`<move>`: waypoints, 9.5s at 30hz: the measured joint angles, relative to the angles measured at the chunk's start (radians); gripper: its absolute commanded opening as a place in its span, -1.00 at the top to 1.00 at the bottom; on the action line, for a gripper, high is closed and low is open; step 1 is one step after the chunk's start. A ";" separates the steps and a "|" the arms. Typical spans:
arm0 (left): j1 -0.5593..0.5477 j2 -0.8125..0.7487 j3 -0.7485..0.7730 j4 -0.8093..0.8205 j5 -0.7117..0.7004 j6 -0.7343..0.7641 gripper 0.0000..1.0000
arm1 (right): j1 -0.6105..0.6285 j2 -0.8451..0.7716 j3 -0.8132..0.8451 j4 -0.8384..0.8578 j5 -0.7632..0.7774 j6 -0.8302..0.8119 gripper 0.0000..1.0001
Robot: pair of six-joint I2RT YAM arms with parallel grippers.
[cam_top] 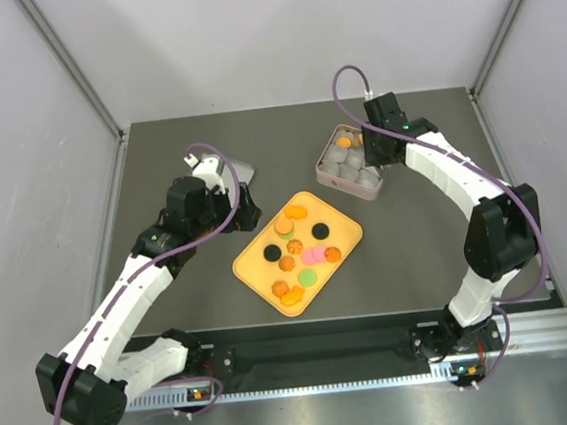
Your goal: Pack the cookies
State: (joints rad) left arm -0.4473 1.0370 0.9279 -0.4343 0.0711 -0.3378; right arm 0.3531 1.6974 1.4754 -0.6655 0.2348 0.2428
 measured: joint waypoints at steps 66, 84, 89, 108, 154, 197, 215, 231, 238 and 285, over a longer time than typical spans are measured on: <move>0.000 0.002 0.000 0.000 0.002 0.000 -0.98 | 0.190 -0.253 -0.124 0.034 0.011 0.012 0.13; 0.001 -0.023 -0.001 0.000 -0.029 -0.003 -0.98 | 0.569 -0.380 -0.378 -0.110 0.068 0.148 0.08; 0.001 -0.023 -0.001 0.000 -0.035 -0.003 -0.98 | 0.576 -0.409 -0.383 -0.116 0.071 0.170 0.06; 0.001 -0.022 -0.001 0.000 -0.035 -0.003 -0.98 | 0.613 -0.388 -0.430 -0.122 0.047 0.196 0.02; 0.001 -0.022 -0.001 0.000 -0.024 -0.003 -0.98 | 0.487 -0.388 -0.277 -0.233 0.032 0.099 0.38; 0.001 -0.005 -0.001 0.000 0.018 -0.003 -0.98 | -0.081 -0.079 -0.098 -0.004 0.003 -0.023 0.31; 0.001 0.002 -0.001 0.000 0.018 -0.004 -0.98 | -0.081 -0.063 -0.098 0.000 0.014 -0.023 0.16; 0.001 0.002 -0.002 0.000 0.018 -0.004 -0.98 | -0.070 -0.069 -0.093 -0.008 0.014 -0.023 0.17; 0.001 0.002 -0.002 0.000 0.017 -0.004 -0.98 | 0.037 -0.168 -0.087 -0.027 0.011 -0.022 0.17; 0.003 -0.011 -0.002 0.000 -0.040 -0.003 -0.98 | 0.627 -0.140 -0.178 -0.083 -0.037 0.046 0.04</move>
State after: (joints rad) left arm -0.4446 1.0256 0.9264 -0.4343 0.0315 -0.3408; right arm 0.9798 1.5570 1.2976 -0.7483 0.1982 0.2890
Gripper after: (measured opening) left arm 0.991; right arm 0.480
